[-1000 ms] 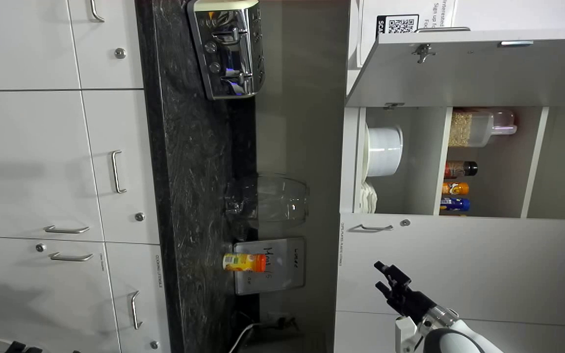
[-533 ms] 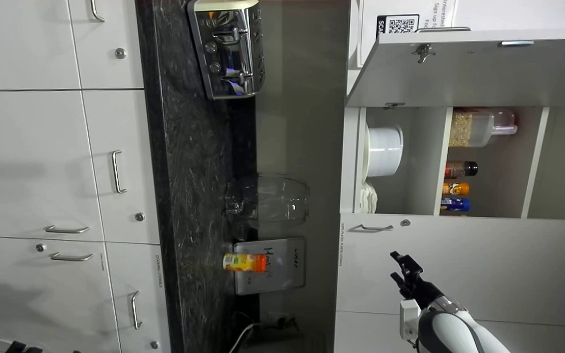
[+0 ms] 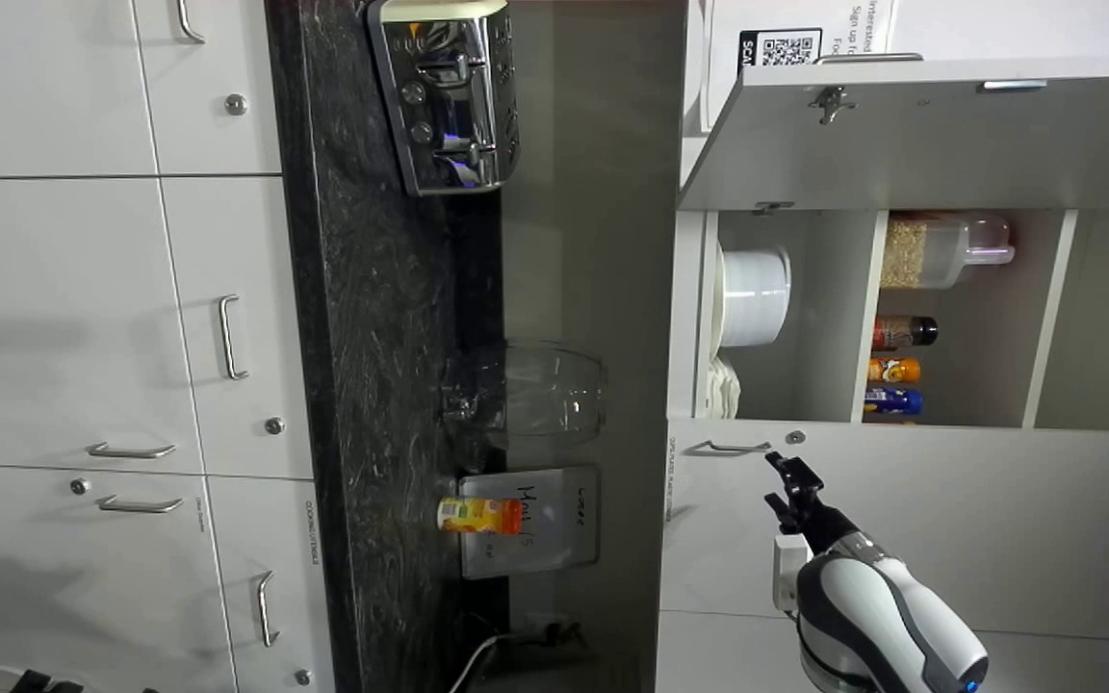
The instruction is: Open the door on the right side of the cupboard
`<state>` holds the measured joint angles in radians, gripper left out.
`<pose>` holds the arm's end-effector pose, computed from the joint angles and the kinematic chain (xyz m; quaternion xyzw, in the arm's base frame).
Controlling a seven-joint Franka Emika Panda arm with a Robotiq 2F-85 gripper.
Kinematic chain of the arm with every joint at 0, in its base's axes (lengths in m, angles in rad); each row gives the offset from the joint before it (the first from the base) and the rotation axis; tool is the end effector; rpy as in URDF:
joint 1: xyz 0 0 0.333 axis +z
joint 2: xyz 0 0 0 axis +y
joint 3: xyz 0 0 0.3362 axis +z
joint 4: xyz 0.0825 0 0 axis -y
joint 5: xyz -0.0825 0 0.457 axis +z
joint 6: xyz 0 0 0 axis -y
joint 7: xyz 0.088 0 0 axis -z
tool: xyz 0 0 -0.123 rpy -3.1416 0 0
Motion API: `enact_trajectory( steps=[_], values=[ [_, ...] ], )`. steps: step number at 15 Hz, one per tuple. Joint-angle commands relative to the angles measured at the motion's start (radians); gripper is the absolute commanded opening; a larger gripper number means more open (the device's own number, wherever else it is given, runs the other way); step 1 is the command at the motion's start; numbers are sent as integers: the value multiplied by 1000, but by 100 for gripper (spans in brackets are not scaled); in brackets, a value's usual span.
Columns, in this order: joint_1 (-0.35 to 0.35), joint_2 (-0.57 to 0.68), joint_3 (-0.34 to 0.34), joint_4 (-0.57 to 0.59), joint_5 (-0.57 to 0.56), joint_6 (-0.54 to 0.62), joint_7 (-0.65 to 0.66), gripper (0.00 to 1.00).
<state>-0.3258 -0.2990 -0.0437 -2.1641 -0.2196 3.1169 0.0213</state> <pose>0.5510 -0.1970 0.6681 0.8070 -0.0739 0.5635 0.1606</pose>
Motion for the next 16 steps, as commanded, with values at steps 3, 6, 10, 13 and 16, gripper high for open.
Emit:
enact_trajectory(
  steps=[3,6,10,13,16],
  values=[
    [-96,80,78,78,-22,44,89,100],
    [-107,106,96,100,-19,39,95,100],
    [-119,138,118,130,-26,44,99,100],
    [-151,155,141,157,-43,39,117,100],
    [-184,170,167,179,-58,35,127,75]
  ],
)
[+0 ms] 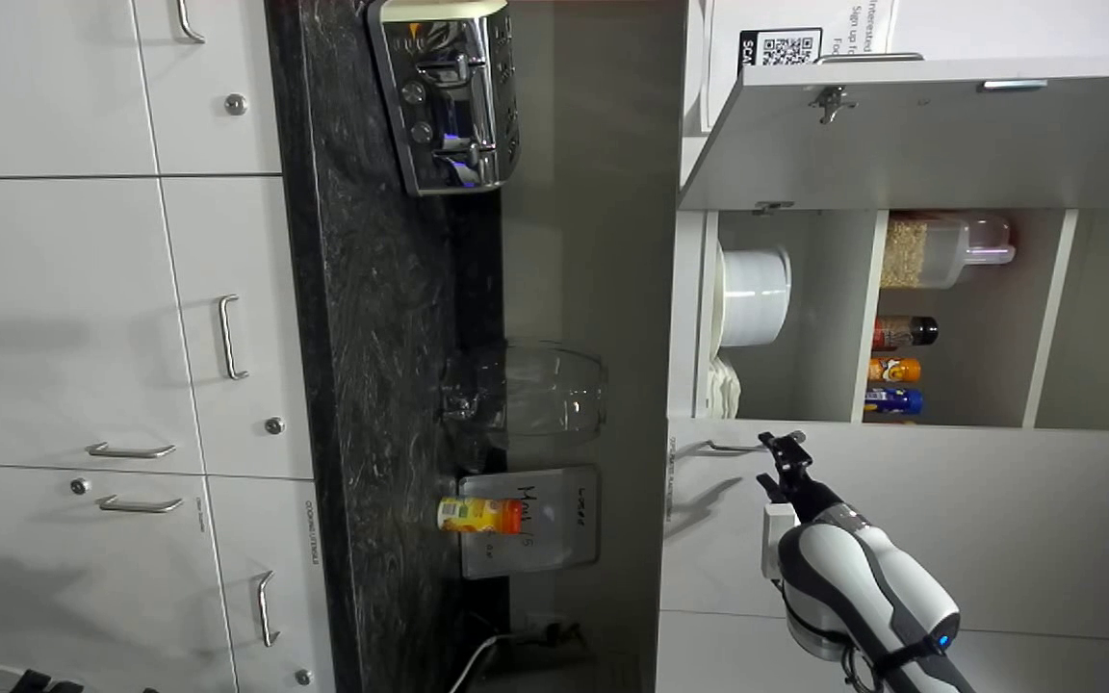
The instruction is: Open the door on the right side of the cupboard
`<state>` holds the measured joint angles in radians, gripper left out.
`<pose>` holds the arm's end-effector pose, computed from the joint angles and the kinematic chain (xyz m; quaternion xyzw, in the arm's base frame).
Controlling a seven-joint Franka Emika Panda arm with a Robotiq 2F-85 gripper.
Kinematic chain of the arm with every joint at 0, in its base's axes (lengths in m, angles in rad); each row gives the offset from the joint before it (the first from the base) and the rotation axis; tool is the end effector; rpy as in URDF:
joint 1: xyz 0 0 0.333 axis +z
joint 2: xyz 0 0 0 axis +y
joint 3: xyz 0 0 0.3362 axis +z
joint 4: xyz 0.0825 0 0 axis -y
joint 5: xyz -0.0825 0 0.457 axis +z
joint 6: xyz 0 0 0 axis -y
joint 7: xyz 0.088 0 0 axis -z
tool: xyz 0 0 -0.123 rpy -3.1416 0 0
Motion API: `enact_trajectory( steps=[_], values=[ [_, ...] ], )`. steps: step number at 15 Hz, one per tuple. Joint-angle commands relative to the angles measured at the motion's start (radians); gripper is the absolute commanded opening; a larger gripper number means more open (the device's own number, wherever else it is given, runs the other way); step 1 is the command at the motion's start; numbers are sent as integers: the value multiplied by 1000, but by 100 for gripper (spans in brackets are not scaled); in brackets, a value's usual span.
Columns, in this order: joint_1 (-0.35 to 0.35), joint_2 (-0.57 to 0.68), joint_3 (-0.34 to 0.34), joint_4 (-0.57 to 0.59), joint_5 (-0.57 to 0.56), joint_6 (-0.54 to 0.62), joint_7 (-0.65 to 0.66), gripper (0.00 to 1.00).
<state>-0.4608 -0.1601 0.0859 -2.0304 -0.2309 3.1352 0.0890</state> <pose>0.5970 -0.2093 0.6660 0.8016 -0.0906 0.5697 0.1572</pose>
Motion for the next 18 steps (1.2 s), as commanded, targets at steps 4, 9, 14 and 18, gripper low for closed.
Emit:
enact_trajectory(
  steps=[4,9,14,18],
  values=[
    [-86,46,72,66,-83,12,99,49],
    [-103,58,101,83,-121,1,150,12],
    [-115,-31,111,-4,-120,-40,226,2],
    [-113,-151,114,-130,-107,-77,300,3]
  ],
)
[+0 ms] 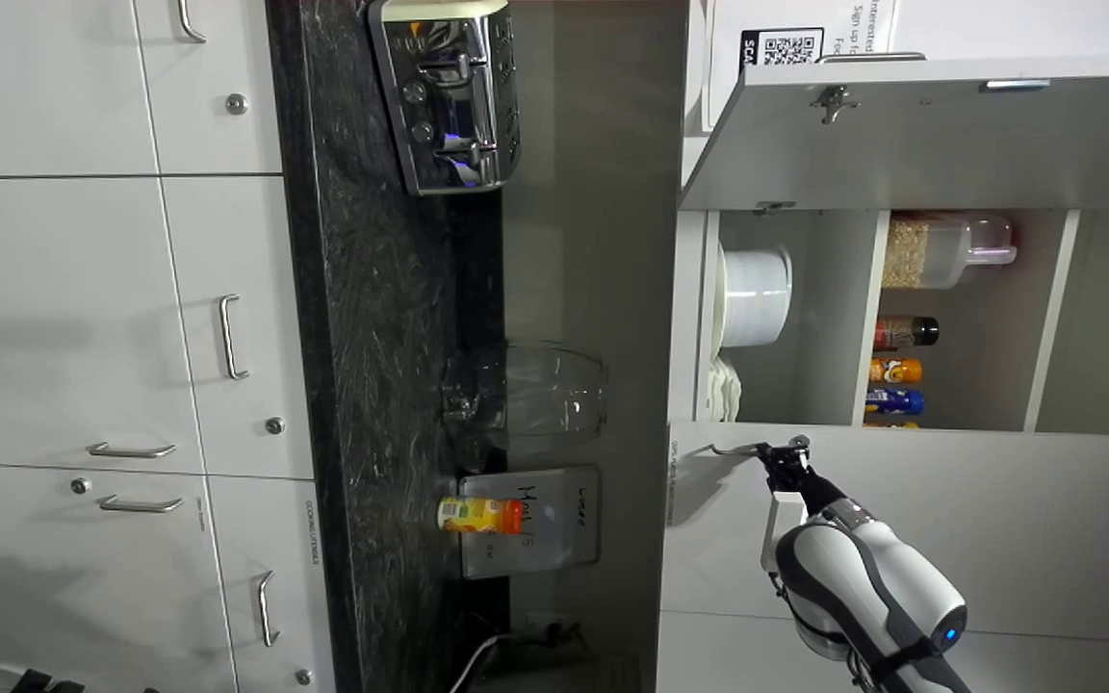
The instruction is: Open the door on the right side of the cupboard
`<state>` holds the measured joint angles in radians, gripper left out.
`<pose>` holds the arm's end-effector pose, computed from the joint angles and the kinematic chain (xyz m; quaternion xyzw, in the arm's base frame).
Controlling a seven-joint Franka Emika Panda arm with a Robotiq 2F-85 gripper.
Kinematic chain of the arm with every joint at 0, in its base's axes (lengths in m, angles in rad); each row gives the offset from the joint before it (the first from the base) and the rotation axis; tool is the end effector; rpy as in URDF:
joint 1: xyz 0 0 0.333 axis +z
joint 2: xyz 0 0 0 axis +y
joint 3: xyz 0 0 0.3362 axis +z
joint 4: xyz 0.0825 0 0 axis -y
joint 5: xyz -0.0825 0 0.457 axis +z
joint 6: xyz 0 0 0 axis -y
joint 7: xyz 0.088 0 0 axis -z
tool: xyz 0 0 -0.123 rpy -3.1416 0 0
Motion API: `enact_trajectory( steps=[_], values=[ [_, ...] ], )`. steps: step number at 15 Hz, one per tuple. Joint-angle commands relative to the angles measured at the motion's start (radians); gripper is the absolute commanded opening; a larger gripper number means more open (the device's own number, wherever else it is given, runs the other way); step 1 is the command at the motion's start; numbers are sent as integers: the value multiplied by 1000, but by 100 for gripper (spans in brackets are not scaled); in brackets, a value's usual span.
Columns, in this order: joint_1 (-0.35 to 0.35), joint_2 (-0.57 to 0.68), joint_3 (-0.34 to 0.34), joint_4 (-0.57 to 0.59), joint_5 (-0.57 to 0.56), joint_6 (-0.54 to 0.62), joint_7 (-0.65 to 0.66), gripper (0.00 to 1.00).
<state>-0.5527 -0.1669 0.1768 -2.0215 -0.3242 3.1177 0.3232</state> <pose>0.5999 -0.1987 0.6693 0.7942 -0.1452 0.5765 0.1258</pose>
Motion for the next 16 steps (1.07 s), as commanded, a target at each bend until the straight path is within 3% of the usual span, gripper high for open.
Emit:
enact_trajectory(
  steps=[1,6,10,16],
  values=[
    [-27,-175,29,-167,-17,-68,78,2],
    [-87,-389,74,-331,-4,-139,150,3],
    [-56,-558,32,-442,33,-227,150,3],
    [-71,-788,-16,-555,116,-372,91,3]
  ],
)
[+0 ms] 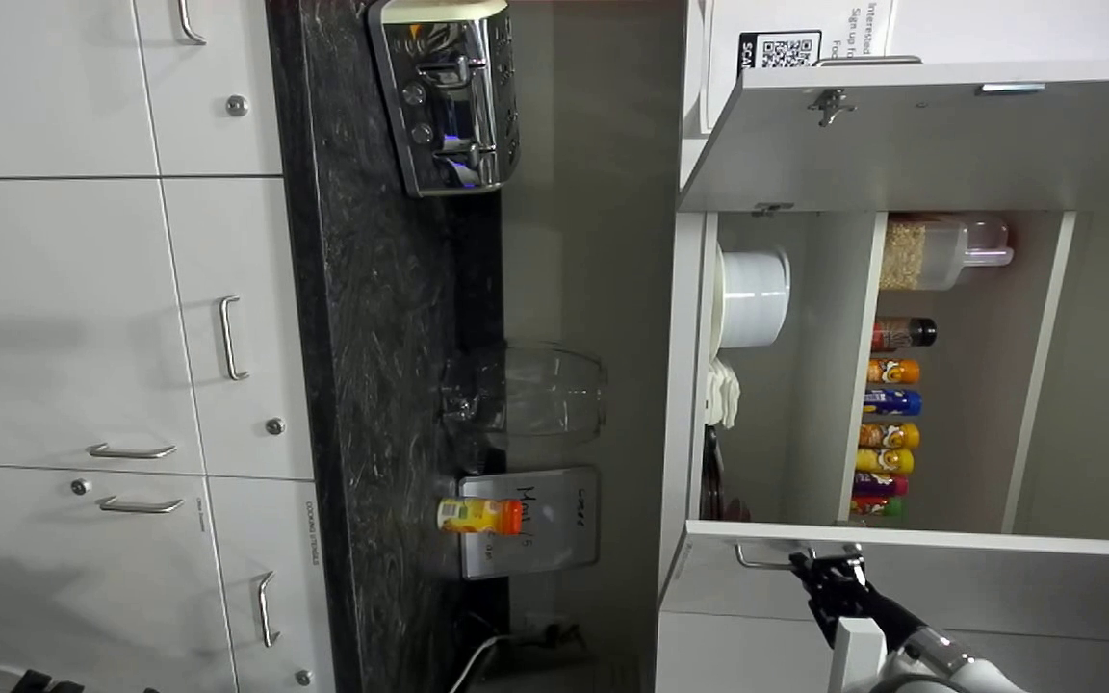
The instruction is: Open the door on the right side of the cupboard
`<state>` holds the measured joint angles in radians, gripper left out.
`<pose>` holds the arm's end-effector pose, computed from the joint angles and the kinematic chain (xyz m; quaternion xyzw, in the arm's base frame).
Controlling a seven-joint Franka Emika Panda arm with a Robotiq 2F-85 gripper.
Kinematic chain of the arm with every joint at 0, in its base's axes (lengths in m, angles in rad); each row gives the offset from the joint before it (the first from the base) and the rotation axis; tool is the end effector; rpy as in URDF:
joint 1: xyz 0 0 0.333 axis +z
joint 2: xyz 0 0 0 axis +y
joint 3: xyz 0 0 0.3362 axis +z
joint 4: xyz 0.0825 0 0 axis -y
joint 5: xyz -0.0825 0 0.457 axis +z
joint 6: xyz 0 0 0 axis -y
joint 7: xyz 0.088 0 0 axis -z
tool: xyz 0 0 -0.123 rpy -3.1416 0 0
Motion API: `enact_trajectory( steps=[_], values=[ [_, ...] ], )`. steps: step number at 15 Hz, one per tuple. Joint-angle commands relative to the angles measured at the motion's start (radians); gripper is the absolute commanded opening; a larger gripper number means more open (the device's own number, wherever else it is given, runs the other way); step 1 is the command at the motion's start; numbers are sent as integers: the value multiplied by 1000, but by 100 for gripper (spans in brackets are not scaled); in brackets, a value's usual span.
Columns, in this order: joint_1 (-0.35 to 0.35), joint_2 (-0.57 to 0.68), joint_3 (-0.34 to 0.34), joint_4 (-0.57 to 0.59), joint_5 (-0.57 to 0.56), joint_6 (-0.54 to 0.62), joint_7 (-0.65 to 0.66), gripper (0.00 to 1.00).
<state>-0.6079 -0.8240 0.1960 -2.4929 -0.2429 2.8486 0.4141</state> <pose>0.4046 -0.1374 0.6829 0.7894 -0.2465 0.5364 0.1684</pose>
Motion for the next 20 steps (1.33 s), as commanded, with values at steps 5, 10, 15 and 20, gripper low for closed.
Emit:
enact_trajectory(
  steps=[5,10,15,20],
  values=[
    [-23,-272,-103,-122,6,-252,-71,3],
    [-33,-339,-142,-128,-11,-344,-91,51],
    [48,-369,-107,-133,-47,-337,-179,88],
    [209,-363,-87,-121,-70,-333,-302,100]
  ],
)
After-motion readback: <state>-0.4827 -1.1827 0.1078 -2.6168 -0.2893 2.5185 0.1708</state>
